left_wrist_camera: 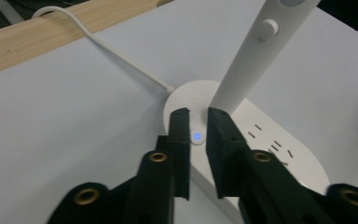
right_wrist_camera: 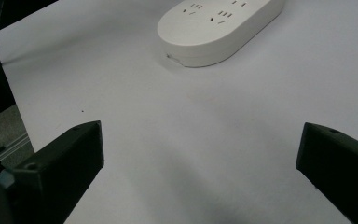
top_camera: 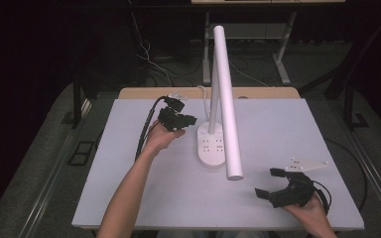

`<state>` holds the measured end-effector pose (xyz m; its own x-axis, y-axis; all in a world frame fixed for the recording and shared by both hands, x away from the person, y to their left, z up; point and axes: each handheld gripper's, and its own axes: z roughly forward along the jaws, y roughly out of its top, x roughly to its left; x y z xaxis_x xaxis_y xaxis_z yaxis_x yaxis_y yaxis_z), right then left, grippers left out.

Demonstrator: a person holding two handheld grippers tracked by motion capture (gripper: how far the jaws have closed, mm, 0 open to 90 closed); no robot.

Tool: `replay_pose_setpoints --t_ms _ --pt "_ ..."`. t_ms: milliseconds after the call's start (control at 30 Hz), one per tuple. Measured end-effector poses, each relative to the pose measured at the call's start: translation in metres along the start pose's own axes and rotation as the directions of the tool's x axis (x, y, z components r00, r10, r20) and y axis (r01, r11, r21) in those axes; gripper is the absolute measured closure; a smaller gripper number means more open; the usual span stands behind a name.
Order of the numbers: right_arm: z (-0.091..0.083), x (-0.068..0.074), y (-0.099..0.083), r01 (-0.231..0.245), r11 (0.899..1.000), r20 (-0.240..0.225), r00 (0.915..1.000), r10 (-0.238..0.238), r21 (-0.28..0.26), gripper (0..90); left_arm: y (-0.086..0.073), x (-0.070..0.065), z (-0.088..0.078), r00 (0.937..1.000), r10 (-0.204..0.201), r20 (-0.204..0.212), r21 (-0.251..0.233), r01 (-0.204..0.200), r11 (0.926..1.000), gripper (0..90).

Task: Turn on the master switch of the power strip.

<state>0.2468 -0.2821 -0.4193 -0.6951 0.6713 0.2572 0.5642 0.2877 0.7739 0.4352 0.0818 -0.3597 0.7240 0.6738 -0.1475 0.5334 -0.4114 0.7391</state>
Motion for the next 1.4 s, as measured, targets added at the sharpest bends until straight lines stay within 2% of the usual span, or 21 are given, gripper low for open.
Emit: replay_pose_setpoints --t_ms 167,267,300,400,533,600,867,1033,1267,1400 --pt "0.0 0.0 0.0 0.0 1.0 -0.001 1.0 0.0 -0.001 0.1 -0.004 0.002 -0.014 0.9996 -0.024 0.015 -0.026 0.024 0.9994 61.4" --pt "0.0 0.0 0.0 0.0 1.0 -0.001 1.0 0.0 -0.001 0.1 -0.007 0.004 -0.022 0.9983 -0.049 0.032 -0.04 0.05 0.9979 46.2" --pt "0.0 0.0 0.0 0.0 1.0 -0.001 1.0 0.0 -0.001 0.1 -0.008 0.005 -0.025 0.9984 -0.041 0.038 -0.038 0.042 0.9984 41.5" --pt "0.0 0.0 0.0 0.001 1.0 -0.002 1.0 -0.001 -0.003 0.1 -0.013 0.003 -0.03 0.9972 -0.063 0.039 -0.056 0.065 0.9963 24.9" --pt "0.0 -0.001 0.0 0.001 1.0 0.0 1.0 -0.001 -0.006 0.1 -0.02 0.004 -0.04 0.9965 -0.06 0.058 -0.061 0.064 0.9961 9.3" --pt "0.0 -0.001 0.0 0.0 1.0 0.0 1.0 0.0 -0.006 0.1 -0.023 0.004 -0.043 0.9951 -0.075 0.064 -0.062 0.079 0.9949 0.0" --pt "0.0 -0.001 0.0 0.005 1.0 0.001 1.0 -0.005 -0.011 0.1 -0.042 0.005 -0.059 0.9936 -0.095 0.062 -0.098 0.101 0.9901 0.0" --pt "-0.001 -0.001 0.0 0.001 1.0 0.003 1.0 -0.001 -0.012 0.2 -0.057 0.005 -0.068 0.9887 -0.134 0.068 -0.129 0.141 0.9815 0.0" --pt "-0.001 -0.001 0.0 0.001 1.0 0.004 1.0 -0.001 -0.012 0.1 -0.076 0.003 -0.08 0.9891 -0.133 0.062 -0.149 0.141 0.9787 0.0" --pt "0.0 -0.001 0.0 0.001 1.0 0.005 1.0 -0.001 -0.012 0.1 -0.087 0.0 -0.085 0.984 -0.16 0.079 -0.169 0.171 0.9706 0.0"
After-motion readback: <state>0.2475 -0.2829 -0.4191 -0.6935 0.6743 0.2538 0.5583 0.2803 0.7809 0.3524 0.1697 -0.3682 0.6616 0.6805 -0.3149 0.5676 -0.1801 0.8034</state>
